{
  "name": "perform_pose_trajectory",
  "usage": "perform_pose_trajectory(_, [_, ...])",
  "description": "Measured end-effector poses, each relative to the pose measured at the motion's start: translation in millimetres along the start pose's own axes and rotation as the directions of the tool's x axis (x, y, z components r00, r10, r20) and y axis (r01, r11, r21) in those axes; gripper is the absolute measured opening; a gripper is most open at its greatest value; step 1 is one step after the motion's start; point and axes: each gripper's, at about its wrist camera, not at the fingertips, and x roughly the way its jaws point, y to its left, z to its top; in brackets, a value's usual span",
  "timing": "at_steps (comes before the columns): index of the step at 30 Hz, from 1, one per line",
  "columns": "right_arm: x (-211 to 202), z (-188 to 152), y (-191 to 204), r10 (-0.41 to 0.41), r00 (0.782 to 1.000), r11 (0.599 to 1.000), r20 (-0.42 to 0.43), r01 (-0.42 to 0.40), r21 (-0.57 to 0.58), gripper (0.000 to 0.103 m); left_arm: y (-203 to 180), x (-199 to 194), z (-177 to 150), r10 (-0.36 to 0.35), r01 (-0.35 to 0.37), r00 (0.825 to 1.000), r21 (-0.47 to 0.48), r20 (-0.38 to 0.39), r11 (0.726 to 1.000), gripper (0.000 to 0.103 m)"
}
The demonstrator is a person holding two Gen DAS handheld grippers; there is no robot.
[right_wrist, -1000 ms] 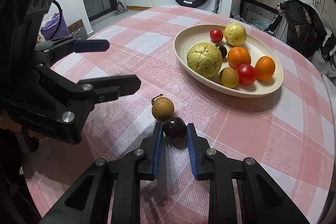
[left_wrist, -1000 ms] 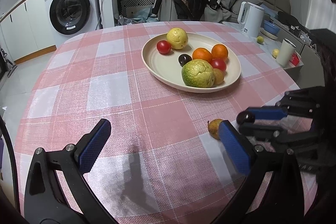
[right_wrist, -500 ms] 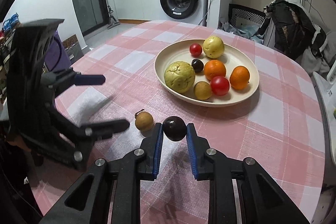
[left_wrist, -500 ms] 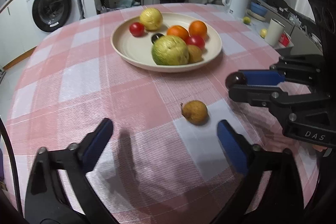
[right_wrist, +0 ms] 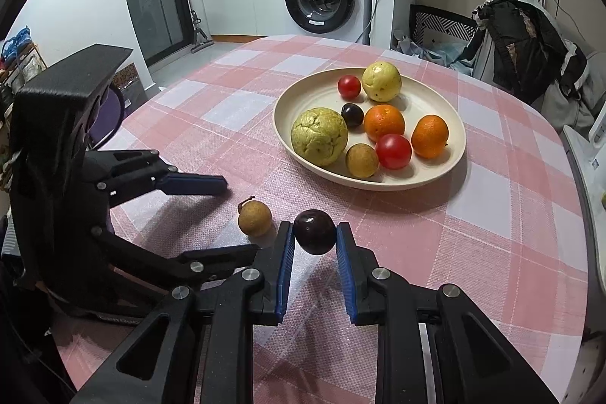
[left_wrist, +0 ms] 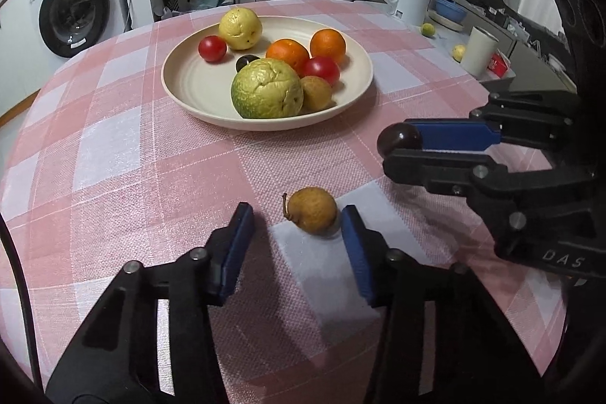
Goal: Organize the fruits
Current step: 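Grasp and lift the small pear with the left tool while the right tool holds the plum, then carry the pear with the left tool over the plate while the right tool carries the plum there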
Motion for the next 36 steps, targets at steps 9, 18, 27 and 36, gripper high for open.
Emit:
perform_pose_trajectory(9, [0, 0, -2, -0.004, 1.000, 1.000, 0.000, 0.004, 0.003, 0.023, 2, -1, 1, -0.019, 0.019, 1.000, -0.006, 0.004, 1.000, 0.025])
perform_pose_trajectory(18, [-1, -1, -7, -0.007, 1.000, 1.000, 0.007, 0.007, 0.017, 0.023, 2, -7, 0, -0.019, 0.019, 0.999, -0.006, 0.031, 1.000, 0.025])
perform_pose_trajectory(27, [-5, 0, -22, -0.003, 0.999, 0.997, 0.036, 0.000, 0.078, 0.023, 9, -28, 8, 0.004, -0.001, 0.994, -0.026, 0.110, 1.000, 0.025])
perform_pose_trajectory(36, [-13, 3, -34, -0.008, 0.994, 0.990, 0.105, -0.007, 0.143, 0.023, 21, -43, 18, 0.030, -0.020, 0.984, -0.055, 0.175, 0.998, 0.025])
